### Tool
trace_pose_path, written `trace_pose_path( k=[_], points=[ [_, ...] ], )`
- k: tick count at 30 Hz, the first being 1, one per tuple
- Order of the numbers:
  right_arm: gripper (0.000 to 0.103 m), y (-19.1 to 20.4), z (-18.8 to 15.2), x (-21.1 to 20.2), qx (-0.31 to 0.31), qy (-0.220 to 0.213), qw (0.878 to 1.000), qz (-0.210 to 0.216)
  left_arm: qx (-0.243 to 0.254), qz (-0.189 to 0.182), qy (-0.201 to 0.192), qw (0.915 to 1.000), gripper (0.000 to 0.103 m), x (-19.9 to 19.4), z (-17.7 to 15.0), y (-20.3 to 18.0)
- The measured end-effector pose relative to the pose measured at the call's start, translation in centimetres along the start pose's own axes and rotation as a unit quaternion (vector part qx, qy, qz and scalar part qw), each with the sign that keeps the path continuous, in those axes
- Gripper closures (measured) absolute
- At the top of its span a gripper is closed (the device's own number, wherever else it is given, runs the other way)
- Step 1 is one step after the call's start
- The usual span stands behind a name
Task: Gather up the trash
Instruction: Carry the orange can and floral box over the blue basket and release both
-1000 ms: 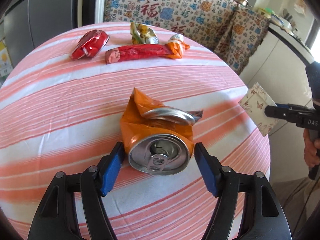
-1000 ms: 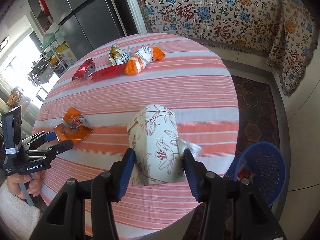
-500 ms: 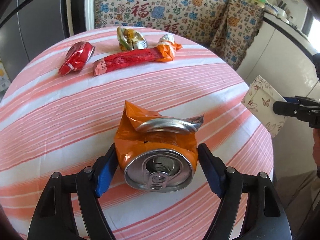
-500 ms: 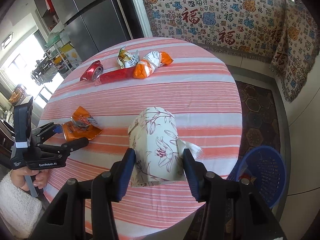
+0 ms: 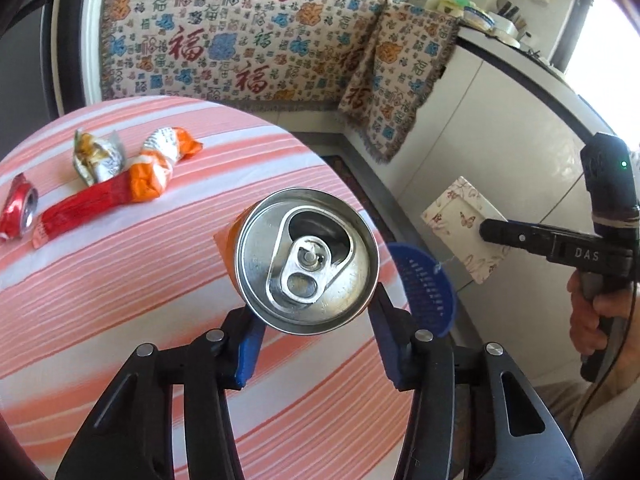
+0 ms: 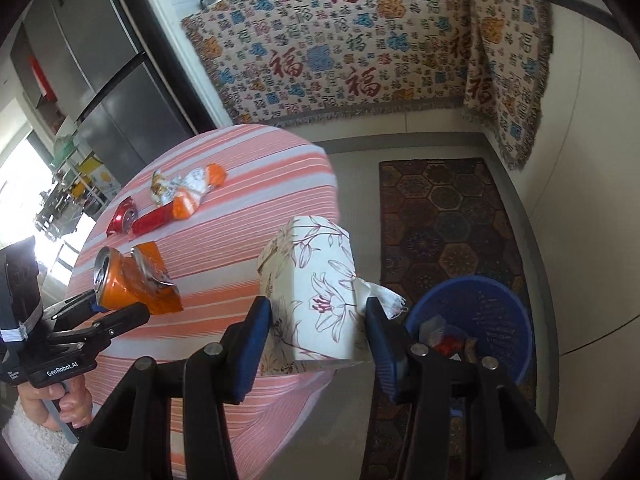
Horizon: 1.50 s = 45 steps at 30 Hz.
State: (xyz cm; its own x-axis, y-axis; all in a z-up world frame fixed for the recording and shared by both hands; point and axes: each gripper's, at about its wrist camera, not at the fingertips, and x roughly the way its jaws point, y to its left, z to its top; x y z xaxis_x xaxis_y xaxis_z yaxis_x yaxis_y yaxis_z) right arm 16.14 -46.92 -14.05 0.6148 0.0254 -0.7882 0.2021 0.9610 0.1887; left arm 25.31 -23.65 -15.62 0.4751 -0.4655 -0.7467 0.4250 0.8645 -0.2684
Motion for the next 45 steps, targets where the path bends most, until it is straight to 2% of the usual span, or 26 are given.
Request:
trace_pose_path(
  k=[1,2,3,12,13,14,15,17,18,23,27,31,37,42,45],
  points=[
    [0.054,-0.7,-0.1,0.0,0.006,0.0,1.0,-0.003,-0.003,0.001,0.004,1.0,0.053,0.5,0.0,0.0],
    [0.054,-1.3,-0.2,0.0,0.011,0.001,1.0,-0.004,-0.006,-0.001,0.008,0.9999,0.087,0.8,-0.3,-0.2],
    [0.054,-1.7,-0.3,0.0,0.016,0.001,1.0,-0.002,-0.01,0.001,0.018,0.9998,0.098,1.2,-0.4,0.1],
    [0.055,-2.2,-1.4,0.3,0.018,0.001,1.0,0.018,-0.048,0.034,0.031,0.9978,0.097,-0.2,-3.2,5.1],
    [0.055,-2.1,-1.5,0.3,0.017,0.0,1.0,0.02,-0.049,0.034,0.037,0.9975,0.094,-0.4,-3.7,5.5],
    [0.055,-2.1,-1.5,0.2,0.016,-0.001,1.0,0.022,-0.045,0.034,0.041,0.9976,0.082,-0.3,-3.8,5.6],
    [0.055,-2.0,-1.6,0.1,0.016,-0.002,1.0,0.023,-0.037,0.034,0.042,0.9978,0.061,-0.4,-3.9,5.4],
    [0.055,-2.0,-1.7,-0.1,0.018,-0.006,0.999,0.027,-0.019,0.034,0.027,0.9989,0.036,-0.8,-3.8,4.7],
    [0.055,-2.1,-1.7,-0.3,0.022,-0.01,0.999,0.028,-0.008,0.028,0.02,0.9994,0.031,-0.9,-3.7,4.2],
    [0.055,-2.9,-2.3,-1.7,0.042,-0.027,0.998,0.036,0.035,-0.01,0.013,0.9992,0.018,0.0,-2.2,1.5],
    [0.055,-3.5,-2.6,-2.7,0.047,-0.038,0.998,0.025,0.052,-0.036,0.008,0.998,0.016,0.4,-1.2,-0.6],
    [0.055,-4.3,-2.6,-3.0,0.046,-0.043,0.998,0.009,0.07,-0.04,0.001,0.9967,0.011,0.7,-0.4,-2.8],
    [0.055,-5.4,-3.4,-2.5,0.062,-0.044,0.997,0.014,0.147,-0.026,0.016,0.9886,0.008,2.5,1.9,-6.4],
    [0.055,-6.1,-4.0,-2.3,0.071,-0.042,0.997,0.015,0.159,-0.05,0.082,0.9825,0.005,6.6,4.4,-6.3],
    [0.055,-6.2,-4.2,-2.2,0.072,-0.042,0.996,0.015,0.154,-0.044,0.115,0.9805,0.006,9.3,5.1,-5.9]
  ],
)
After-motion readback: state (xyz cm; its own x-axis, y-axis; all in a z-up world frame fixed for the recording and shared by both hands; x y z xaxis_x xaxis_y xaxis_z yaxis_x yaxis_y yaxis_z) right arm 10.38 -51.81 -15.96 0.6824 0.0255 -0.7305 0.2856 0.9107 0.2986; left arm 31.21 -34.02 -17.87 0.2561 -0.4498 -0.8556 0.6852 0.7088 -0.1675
